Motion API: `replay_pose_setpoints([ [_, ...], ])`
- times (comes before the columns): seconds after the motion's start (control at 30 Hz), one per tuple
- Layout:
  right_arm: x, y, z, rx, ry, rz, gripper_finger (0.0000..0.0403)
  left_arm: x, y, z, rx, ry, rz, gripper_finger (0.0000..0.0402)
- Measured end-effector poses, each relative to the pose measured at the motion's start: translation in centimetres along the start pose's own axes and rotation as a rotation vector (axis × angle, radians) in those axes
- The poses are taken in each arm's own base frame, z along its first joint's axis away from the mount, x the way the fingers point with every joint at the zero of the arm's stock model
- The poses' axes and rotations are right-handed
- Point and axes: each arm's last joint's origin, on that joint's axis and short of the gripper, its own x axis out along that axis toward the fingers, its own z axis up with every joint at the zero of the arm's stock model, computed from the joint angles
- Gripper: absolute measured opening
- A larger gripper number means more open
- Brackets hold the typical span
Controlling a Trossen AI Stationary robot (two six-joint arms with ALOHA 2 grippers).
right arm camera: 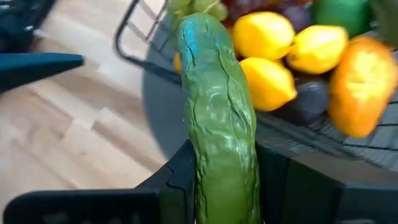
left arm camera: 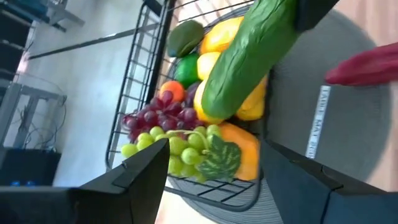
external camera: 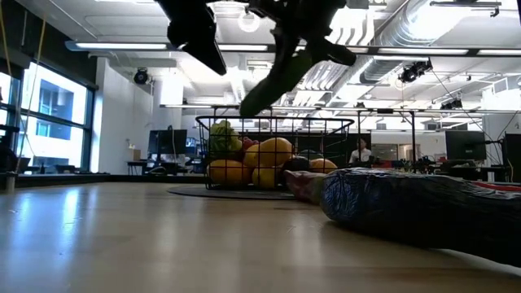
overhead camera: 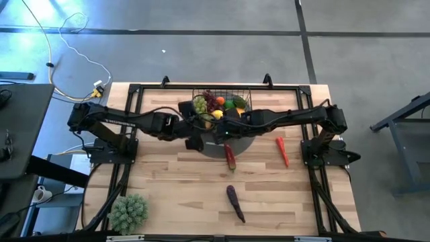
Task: Build produce basket
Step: Put the green cucumber into the black wire basket
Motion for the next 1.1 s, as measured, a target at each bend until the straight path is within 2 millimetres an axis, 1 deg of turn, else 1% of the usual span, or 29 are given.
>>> replay_pose_setpoints([
  [0.17,0.4,-1.1,1.2,-0.014,-0.054,-0.085,0.0091,0.9,1.4,-0.3,-0.036,0.032,0.029,0.0241],
  [0.27,0.8,-2.2,2.3,0.006,-0.080,-0.149,0.0097,1.6,2.4,-0.5,-0.063,0.053,0.050,0.0241],
  [0.4,1.3,-3.7,4.0,0.024,-0.106,-0.206,0.0091,2.4,3.7,-0.9,-0.092,0.082,0.078,0.0241],
  [0.53,1.8,-5.0,5.5,0.024,-0.104,-0.234,0.0091,3.1,5.1,-1.3,-0.110,0.109,0.105,0.0241],
  [0.63,2.6,-5.7,6.3,-0.001,-0.077,-0.244,0.0091,3.6,6.0,-1.7,-0.143,0.126,0.125,0.0241],
  [0.73,3.9,-5.9,6.8,-0.051,-0.053,-0.231,0.0091,4.0,6.7,-2.0,-0.165,0.138,0.120,0.0241],
  [0.87,5.5,-6.1,7.1,-0.058,-0.007,-0.212,0.0091,4.5,7.4,-2.3,-0.195,0.140,0.067,0.0241],
  [1.1,7.0,-6.4,6.9,-0.064,0.072,-0.209,0.0092,4.8,7.9,-2.6,-0.220,0.137,0.006,0.0241],
])
